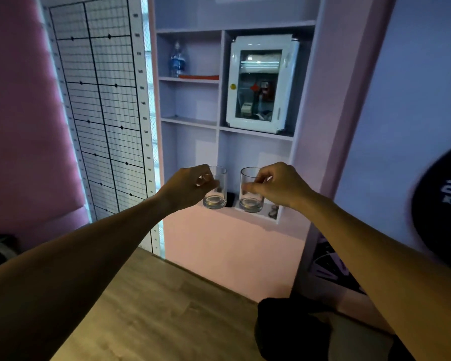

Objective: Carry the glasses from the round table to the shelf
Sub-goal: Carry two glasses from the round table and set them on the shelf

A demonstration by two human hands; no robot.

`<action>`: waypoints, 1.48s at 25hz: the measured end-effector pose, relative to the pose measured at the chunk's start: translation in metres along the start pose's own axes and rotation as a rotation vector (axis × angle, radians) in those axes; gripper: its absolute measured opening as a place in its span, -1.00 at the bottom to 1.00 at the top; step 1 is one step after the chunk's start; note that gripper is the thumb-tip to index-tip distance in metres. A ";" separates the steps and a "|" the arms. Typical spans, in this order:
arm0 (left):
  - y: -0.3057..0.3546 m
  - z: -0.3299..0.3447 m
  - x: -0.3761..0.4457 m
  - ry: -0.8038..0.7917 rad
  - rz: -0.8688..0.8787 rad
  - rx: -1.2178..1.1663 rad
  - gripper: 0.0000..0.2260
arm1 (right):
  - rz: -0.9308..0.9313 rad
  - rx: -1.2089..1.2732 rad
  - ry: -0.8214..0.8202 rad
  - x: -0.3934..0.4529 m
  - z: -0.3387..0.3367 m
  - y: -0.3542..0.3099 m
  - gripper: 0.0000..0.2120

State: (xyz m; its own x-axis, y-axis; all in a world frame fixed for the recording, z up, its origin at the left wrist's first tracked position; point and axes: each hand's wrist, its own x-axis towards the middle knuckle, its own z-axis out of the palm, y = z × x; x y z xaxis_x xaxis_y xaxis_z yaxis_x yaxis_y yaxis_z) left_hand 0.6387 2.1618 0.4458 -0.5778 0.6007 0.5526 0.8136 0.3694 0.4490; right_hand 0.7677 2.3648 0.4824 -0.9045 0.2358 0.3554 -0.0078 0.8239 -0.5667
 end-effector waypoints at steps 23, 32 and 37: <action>-0.331 -0.016 0.329 0.168 -0.213 0.198 -0.76 | -0.234 0.114 -0.049 0.507 0.144 0.061 -0.68; -0.429 -0.029 0.428 0.249 -0.259 0.220 -0.85 | -0.338 0.074 -0.052 0.658 0.199 0.056 -0.70; -0.493 -0.044 0.482 0.247 -0.221 0.228 -0.89 | -0.320 0.076 0.030 0.736 0.230 0.047 -0.71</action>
State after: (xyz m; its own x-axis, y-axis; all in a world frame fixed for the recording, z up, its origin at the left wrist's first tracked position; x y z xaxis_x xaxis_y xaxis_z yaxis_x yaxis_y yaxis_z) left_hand -0.0438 2.2382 0.5220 -0.7162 0.3111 0.6248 0.6458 0.6349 0.4241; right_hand 0.0038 2.4587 0.5467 -0.8384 -0.0128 0.5450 -0.3220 0.8183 -0.4761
